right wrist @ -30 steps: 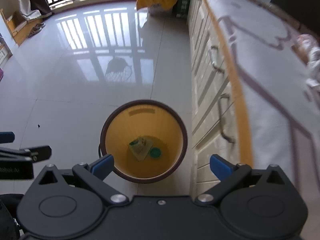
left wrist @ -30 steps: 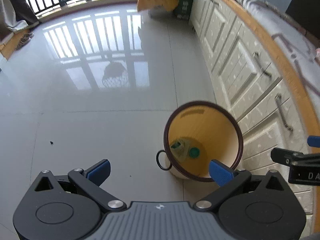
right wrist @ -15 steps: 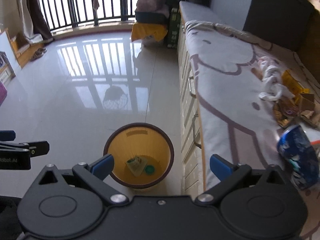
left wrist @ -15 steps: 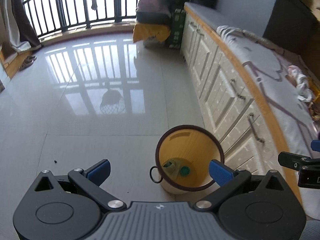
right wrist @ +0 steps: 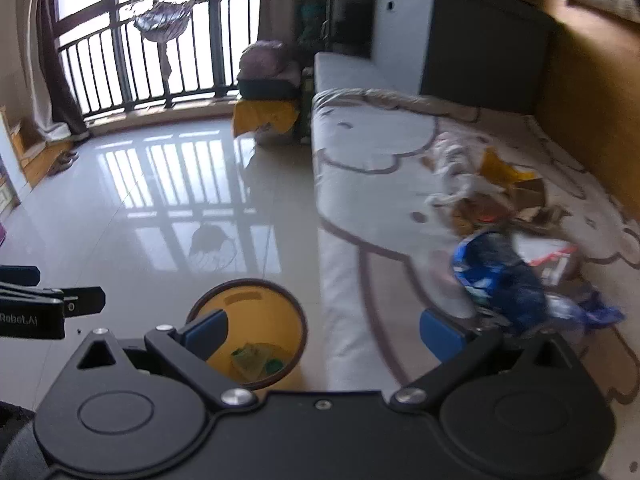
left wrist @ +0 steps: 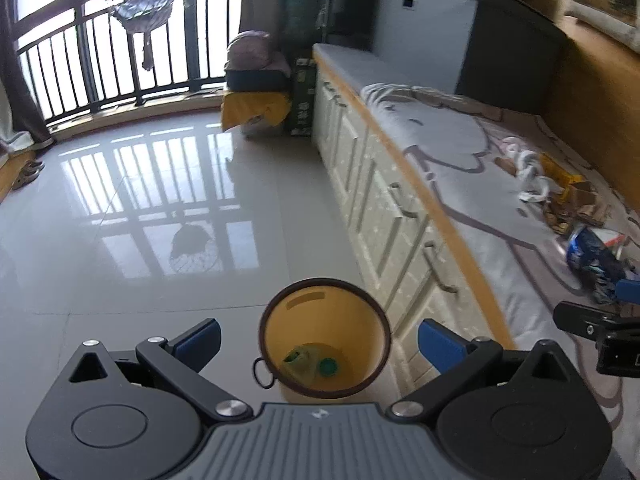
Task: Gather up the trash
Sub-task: 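Move both open tools back from the bin toward the trash on the bench, then grasp the blue Pepsi can with the left tool while the right tool grasps the blue wrapper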
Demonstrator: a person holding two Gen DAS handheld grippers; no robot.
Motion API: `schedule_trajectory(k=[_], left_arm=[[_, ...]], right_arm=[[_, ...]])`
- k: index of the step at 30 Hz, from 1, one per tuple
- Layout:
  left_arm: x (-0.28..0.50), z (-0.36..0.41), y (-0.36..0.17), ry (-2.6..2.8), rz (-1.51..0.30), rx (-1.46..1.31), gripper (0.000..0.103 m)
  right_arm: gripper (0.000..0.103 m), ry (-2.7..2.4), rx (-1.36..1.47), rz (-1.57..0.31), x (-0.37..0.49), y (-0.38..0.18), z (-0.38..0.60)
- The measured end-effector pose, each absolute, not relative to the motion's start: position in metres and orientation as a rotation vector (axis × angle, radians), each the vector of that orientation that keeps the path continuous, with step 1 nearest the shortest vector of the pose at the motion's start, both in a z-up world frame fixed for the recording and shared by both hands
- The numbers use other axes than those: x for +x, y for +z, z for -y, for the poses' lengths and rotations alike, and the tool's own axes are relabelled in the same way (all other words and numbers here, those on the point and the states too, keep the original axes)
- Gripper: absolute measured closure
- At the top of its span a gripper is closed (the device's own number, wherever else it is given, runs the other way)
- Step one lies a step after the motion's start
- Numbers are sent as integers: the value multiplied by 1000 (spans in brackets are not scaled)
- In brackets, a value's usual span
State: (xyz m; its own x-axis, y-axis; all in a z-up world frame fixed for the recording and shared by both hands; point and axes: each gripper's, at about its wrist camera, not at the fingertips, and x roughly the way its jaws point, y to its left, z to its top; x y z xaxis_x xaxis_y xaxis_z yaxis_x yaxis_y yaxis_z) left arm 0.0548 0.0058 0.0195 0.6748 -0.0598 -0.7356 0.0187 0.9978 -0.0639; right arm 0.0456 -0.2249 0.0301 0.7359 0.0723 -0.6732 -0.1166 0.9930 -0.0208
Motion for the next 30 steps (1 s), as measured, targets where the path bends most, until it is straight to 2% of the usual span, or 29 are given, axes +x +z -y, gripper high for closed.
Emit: schedule_trajectory(k=[10,30], left_arm=[[51,41,23,-106,-782,-23,0],[72,149,18,-301,-766,67,0]], right_arm=[[0,-11,-56,-639,15,31,287],[0,-121,-40,-577,1,20,368]])
